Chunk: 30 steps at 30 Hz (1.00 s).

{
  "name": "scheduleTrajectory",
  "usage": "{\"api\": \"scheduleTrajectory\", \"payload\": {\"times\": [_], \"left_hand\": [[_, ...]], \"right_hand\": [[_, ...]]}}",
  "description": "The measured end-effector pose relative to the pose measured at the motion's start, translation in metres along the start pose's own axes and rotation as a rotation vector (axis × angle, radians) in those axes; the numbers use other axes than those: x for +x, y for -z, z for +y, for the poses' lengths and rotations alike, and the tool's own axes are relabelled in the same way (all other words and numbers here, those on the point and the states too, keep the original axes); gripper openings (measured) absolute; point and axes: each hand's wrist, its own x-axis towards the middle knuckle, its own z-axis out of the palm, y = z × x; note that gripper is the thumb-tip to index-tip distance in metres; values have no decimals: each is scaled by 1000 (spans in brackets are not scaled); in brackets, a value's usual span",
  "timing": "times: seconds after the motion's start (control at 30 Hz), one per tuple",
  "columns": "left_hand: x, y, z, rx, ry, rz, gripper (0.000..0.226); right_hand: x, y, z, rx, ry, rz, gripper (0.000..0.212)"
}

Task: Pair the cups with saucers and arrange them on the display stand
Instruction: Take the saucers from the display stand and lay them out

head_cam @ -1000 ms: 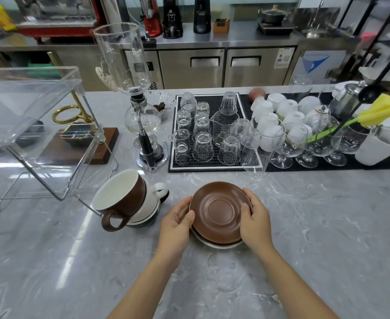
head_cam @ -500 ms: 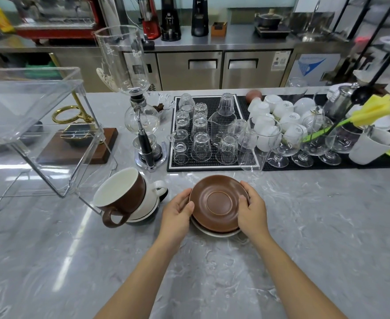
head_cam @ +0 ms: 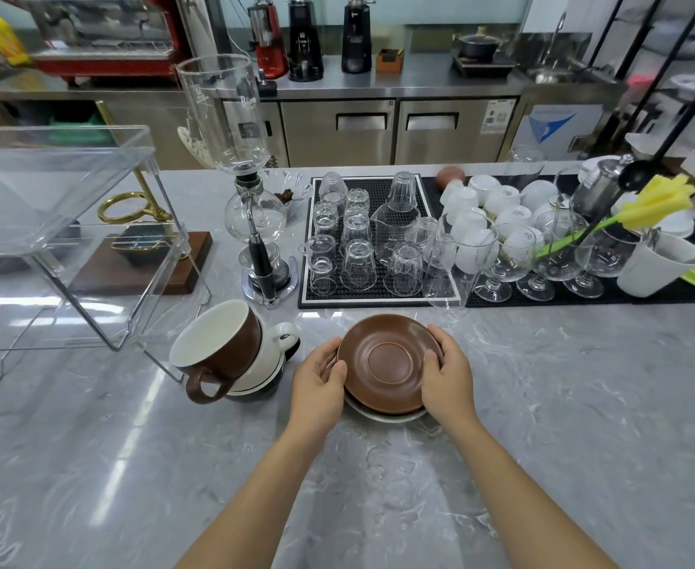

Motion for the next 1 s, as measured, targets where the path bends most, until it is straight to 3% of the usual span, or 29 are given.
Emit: {"api": "scheduleTrajectory", "payload": {"times": [0.37,0.5,0.73,1.0], "left_hand": [[-5,1,-1,228,-42,165,7],[-5,0,1,366,-61,205,19],[-4,3,3,599,-77,82,44],[-1,7,8,755,-147,40,56]], "right_hand": [[5,10,-5,-101,-11,23,19],[6,22,-3,-192,-12,62,7],[8,36,-1,-546,-31,-48,44],[11,37,-11,-663,-17,-128,45]]}}
